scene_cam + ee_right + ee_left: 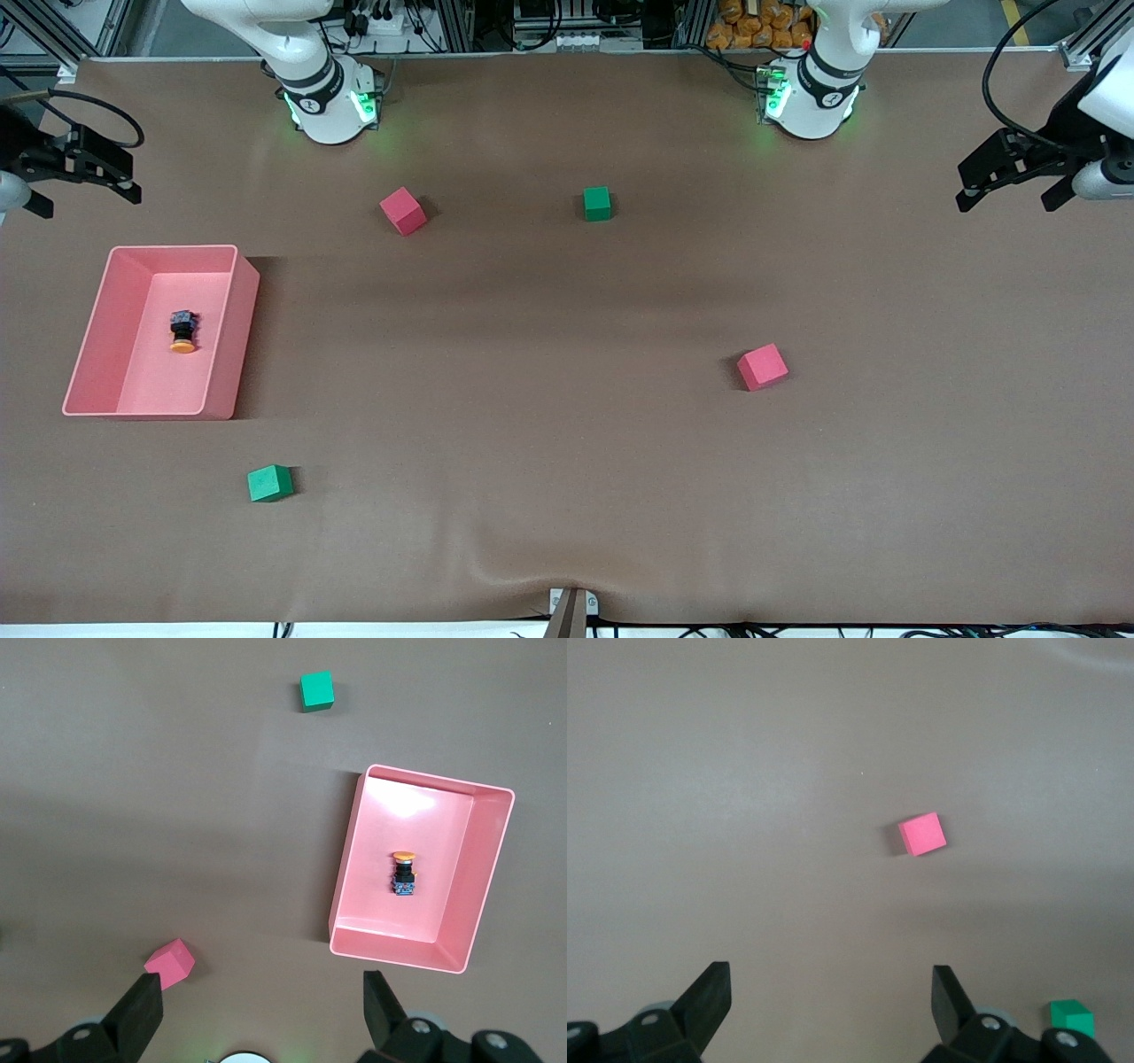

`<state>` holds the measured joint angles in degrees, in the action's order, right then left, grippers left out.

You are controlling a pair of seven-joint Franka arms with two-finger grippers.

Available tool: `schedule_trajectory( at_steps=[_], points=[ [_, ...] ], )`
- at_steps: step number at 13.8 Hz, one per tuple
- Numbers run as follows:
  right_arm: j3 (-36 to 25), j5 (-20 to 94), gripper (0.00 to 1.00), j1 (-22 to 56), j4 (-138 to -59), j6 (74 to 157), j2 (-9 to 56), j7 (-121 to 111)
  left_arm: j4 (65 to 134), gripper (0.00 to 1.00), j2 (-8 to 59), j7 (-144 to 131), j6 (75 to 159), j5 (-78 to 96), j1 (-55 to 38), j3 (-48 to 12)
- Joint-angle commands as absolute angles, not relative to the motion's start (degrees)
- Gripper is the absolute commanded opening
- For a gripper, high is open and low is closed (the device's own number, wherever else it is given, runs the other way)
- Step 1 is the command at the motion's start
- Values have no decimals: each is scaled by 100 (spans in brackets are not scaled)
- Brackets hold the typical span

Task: Place and upright button with both arms
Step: 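Reach the right gripper toward the yellow button in the pink tray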

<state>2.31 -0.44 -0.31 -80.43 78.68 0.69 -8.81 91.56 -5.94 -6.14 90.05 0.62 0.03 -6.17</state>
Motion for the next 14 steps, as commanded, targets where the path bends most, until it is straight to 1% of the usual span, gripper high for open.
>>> schedule_trajectory(
  at_steps=[1,6,8,10,12,14],
  points=[
    [316,-79,100,-158,-7972,7822,105,-958,8913,100,-501,-607,8746,-9,18,-659],
    [316,-149,100,-184,-7972,7822,176,-984,8886,100,-413,-615,8684,-26,70,-642],
    [308,-176,100,-272,-7972,7840,333,-1019,8903,100,-404,-589,8631,-26,70,-642],
    [299,-289,100,-377,-7954,7884,728,-1011,8921,100,-404,-580,8631,-26,62,-642],
    [299,-710,100,-562,-7954,7936,1105,-1028,8930,100,-387,-589,8631,-26,44,-650],
    [299,-931,100,-807,-7954,8164,1405,-1037,8930,100,-369,-606,8631,-26,35,-650]
  ],
)
